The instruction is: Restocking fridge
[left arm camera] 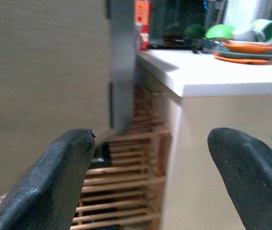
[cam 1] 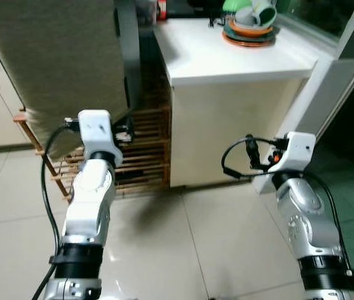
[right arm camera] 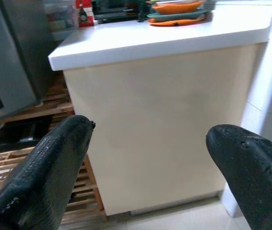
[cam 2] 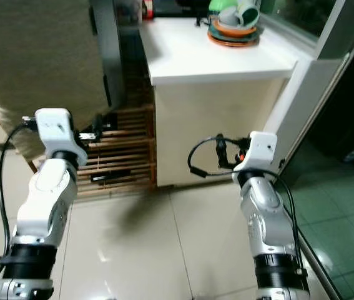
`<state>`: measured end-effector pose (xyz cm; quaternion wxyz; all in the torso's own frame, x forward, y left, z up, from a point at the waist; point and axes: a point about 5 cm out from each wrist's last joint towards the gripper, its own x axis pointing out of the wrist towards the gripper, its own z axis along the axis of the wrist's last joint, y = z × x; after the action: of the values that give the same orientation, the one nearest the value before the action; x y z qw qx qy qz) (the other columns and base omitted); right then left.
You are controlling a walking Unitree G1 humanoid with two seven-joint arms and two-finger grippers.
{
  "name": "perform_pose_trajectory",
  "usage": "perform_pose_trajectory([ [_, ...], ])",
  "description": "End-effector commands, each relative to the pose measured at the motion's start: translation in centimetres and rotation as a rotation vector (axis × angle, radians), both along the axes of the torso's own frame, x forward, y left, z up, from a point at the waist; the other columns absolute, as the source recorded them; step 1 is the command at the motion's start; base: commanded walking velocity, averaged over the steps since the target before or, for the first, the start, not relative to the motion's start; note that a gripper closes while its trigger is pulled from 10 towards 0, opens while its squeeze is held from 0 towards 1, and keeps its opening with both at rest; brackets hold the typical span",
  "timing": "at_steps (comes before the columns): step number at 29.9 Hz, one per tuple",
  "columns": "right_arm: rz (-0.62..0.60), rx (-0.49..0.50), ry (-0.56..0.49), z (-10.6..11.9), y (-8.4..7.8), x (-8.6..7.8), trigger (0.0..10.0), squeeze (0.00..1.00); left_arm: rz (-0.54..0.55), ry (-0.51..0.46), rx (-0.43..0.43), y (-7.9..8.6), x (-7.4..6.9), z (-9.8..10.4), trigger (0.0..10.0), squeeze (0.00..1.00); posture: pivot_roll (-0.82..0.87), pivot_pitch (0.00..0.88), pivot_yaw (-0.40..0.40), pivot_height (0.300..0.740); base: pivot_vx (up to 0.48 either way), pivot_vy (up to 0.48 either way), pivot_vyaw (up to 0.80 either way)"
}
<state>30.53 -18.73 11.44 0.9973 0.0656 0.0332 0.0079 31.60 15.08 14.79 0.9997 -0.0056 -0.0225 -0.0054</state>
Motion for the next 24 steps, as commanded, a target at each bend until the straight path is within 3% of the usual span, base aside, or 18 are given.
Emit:
perform_pose_trajectory([
  [1,-0.033,0.005,-0.021,0.3,-0.4,-0.1,10.0,0.00,-0.037,-0.028,-0.004,-0.7,0.1,0.8,10.0,0.00,-0.12,0.000,0.012,0.736,0.382,0.000,0.00],
  [9,-0.008,-0.013,-0.035,0.5,0.2,0.0,10.0,0.00,-0.089,0.010,-0.020,-1.4,0.6,0.4,10.0,0.00,-0.13,0.000,0.020,0.736,0.437,0.000,0.00],
  [24,0.001,-0.014,-0.036,0.4,0.5,0.0,10.0,0.00,-0.046,0.054,-0.114,-0.7,0.7,-0.2,10.0,0.00,-0.13,0.000,0.022,0.736,0.432,0.064,0.00],
])
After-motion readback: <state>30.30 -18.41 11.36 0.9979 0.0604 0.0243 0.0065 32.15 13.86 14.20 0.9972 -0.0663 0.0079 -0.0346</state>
